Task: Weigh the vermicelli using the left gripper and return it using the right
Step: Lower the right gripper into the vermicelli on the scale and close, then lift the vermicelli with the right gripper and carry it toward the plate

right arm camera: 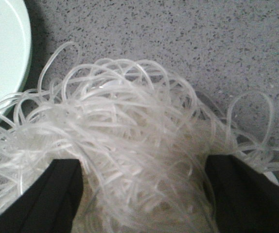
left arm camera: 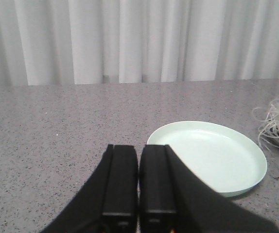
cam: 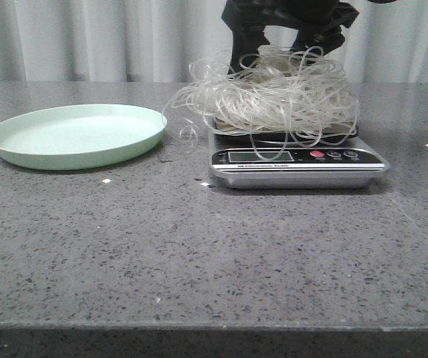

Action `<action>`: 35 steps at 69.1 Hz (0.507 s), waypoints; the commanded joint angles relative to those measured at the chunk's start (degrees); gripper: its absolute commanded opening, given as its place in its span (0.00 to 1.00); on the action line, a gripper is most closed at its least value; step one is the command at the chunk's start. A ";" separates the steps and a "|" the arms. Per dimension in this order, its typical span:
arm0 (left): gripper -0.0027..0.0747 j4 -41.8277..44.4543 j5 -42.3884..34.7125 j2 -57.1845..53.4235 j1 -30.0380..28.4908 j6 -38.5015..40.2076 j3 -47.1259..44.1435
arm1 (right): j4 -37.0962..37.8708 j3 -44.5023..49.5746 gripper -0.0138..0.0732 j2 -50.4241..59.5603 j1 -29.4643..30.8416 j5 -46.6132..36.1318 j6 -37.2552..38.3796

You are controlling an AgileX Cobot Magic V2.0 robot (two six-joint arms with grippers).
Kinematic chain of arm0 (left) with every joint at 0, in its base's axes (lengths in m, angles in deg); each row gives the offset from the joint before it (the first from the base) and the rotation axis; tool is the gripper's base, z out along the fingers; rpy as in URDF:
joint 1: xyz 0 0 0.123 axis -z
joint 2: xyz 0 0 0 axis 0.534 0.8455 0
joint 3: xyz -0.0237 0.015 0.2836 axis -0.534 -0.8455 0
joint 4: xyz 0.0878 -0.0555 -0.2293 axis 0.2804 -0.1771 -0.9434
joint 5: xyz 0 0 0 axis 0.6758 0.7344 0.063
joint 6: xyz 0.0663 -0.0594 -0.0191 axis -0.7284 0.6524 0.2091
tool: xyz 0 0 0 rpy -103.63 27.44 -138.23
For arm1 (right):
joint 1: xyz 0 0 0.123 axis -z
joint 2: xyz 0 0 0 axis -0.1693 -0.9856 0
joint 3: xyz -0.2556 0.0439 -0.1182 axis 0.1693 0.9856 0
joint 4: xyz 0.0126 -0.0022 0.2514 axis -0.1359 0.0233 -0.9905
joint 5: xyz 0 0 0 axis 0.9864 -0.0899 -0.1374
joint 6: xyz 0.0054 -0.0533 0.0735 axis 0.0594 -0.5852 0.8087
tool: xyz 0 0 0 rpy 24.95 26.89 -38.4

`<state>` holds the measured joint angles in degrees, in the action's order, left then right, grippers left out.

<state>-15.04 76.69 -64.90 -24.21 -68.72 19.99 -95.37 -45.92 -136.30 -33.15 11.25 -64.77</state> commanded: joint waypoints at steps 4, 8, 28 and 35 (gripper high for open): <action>0.21 -0.60 -4.85 0.56 -0.01 0.51 1.52 | 0.11 -0.75 0.64 1.16 -0.10 3.04 -0.06; 0.21 -0.60 -4.85 0.56 -0.01 0.51 1.52 | 0.11 -0.75 0.52 1.16 -0.10 3.36 -0.06; 0.21 -0.60 -4.85 0.56 -0.01 0.51 1.52 | 0.11 -2.77 0.33 1.48 -0.10 6.58 -0.06; 0.21 -0.60 -4.85 0.56 -0.01 0.51 1.52 | 0.11 -5.87 0.33 1.79 -0.10 9.11 -0.06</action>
<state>-15.04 76.69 -64.90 -24.21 -68.72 19.99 -94.99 -48.15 -136.62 -33.15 15.32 -64.77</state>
